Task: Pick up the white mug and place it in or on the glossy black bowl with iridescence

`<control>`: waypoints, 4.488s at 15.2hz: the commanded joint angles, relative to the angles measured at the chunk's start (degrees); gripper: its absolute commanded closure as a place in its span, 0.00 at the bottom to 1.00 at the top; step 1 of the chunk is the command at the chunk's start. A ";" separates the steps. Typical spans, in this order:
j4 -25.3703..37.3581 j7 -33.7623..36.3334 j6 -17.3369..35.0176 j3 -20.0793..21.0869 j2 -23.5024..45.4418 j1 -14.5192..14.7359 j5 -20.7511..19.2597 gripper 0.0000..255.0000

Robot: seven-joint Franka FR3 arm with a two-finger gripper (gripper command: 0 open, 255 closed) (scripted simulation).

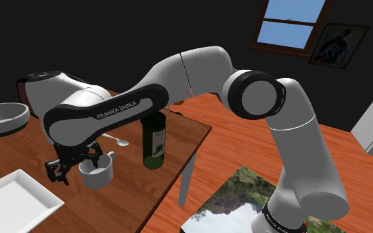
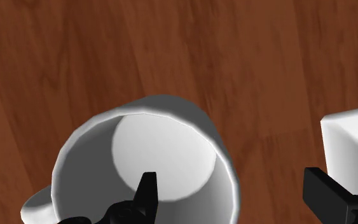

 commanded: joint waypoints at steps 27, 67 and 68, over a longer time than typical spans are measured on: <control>2.03 -0.51 -3.28 0.39 -1.41 -0.01 0.63 1.00; 9.58 -19.21 -17.26 -1.81 -9.66 -13.93 4.70 1.00; 9.67 -20.36 -17.27 -2.10 -9.66 -14.81 4.79 1.00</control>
